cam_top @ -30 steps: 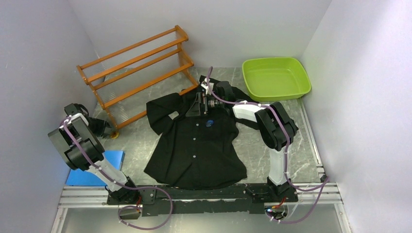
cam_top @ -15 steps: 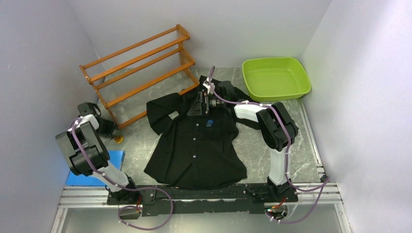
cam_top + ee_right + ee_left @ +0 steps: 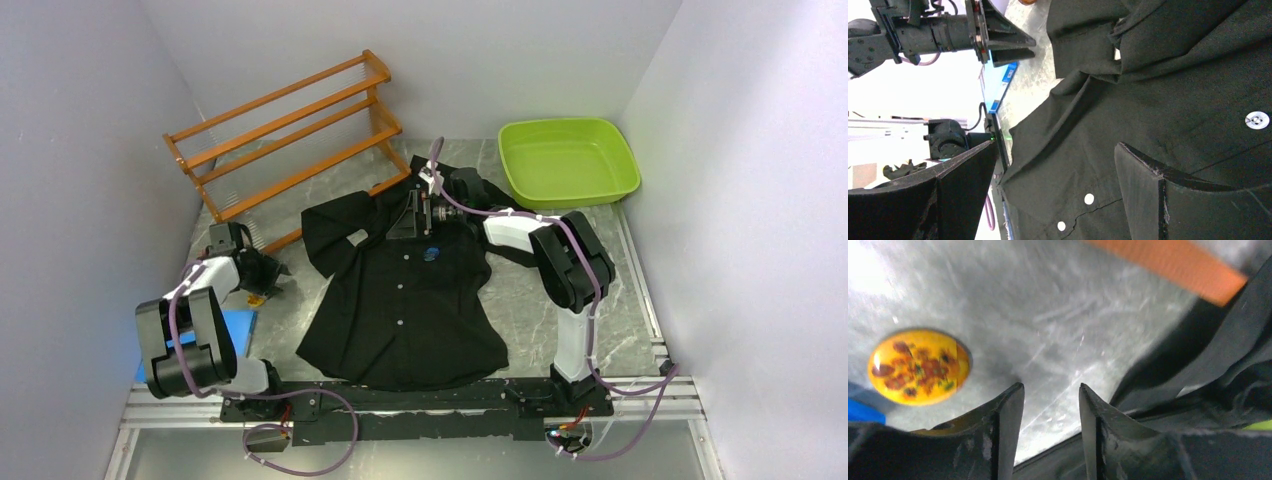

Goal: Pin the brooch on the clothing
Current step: Pick up the brooch from the center of the board.

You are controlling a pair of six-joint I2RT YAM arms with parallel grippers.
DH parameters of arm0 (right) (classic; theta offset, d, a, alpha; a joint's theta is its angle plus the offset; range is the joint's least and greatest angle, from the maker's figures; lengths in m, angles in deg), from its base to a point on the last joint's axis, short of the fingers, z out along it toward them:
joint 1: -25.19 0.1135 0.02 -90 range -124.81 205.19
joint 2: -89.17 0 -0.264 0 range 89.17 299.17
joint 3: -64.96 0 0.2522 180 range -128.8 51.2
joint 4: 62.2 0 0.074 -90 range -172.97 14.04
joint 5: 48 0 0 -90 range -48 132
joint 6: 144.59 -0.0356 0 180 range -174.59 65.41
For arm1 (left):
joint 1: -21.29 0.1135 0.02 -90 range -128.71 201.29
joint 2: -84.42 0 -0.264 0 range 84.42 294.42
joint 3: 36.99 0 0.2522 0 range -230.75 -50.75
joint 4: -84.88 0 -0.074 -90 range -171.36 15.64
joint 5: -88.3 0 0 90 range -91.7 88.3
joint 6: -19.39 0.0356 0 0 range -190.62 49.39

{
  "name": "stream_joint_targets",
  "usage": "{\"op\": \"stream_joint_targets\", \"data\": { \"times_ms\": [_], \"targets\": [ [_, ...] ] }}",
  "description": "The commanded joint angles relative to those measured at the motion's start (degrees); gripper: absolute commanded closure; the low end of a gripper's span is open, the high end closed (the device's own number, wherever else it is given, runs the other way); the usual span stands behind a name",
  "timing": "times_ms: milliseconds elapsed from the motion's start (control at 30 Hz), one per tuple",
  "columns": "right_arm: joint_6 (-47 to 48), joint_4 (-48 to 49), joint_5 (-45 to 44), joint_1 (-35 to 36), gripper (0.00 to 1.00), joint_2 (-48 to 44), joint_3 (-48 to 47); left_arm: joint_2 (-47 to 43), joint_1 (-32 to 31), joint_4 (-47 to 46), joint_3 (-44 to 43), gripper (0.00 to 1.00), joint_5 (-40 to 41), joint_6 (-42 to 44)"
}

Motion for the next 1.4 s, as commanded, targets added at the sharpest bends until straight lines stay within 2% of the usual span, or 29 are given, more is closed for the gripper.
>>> {"op": "stream_joint_targets", "data": {
  "times_ms": [0, 67, 200, 300, 433, 633, 867, 1000, 1367],
  "targets": [
    [1.7, 1.5, 0.3, -0.3, 0.09, -4.4, 0.4, -6.7, -3.2, 10.5, 0.4, 0.44, 7.0, 0.1],
    [1.9, 1.2, 0.1, -0.3, 0.09, -4.8, 0.6, -10.9, -3.2, 15.1, -1.3, 0.34, 11.4, 0.6],
    [1.4, 2.0, 0.4, -0.2, 0.09, -5.0, 1.2, -14.9, -3.1, 23.7, -5.3, 0.25, 19.8, 1.0],
    [1.2, 2.1, 0.5, -0.2, 0.09, -5.1, 1.4, -14.4, -3.0, 26.2, -7.4, 0.21, 24.4, 2.0],
    [1.2, 2.1, 0.6, -0.2, 0.09, -5.4, 1.6, -9.3, -2.5, 26.8, -9.6, 0.18, 27.1, 3.5],
    [1.3, 2.3, 0.6, -0.2, 0.09, -5.5, 2.0, -0.8, -2.6, 22.1, -12.7, 0.27, 25.4, 8.8],
    [1.4, 2.3, 0.6, -0.2, 0.09, -5.3, 2.1, 6.2, -3.5, 19.5, -13.3, 0.33, 24.2, 10.6],
    [2.6, 0.8, 0.2, -0.5, 0.09, -5.4, 1.8, 7.8, -5.0, 17.5, -11.4, 0.36, 23.1, 11.0],
    [2.8, 0.5, -0.1, -0.7, 0.08, -5.5, 2.0, 6.7, -9.0, 12.5, -9.2, 0.6, 15.7, 11.1]
  ]
}}
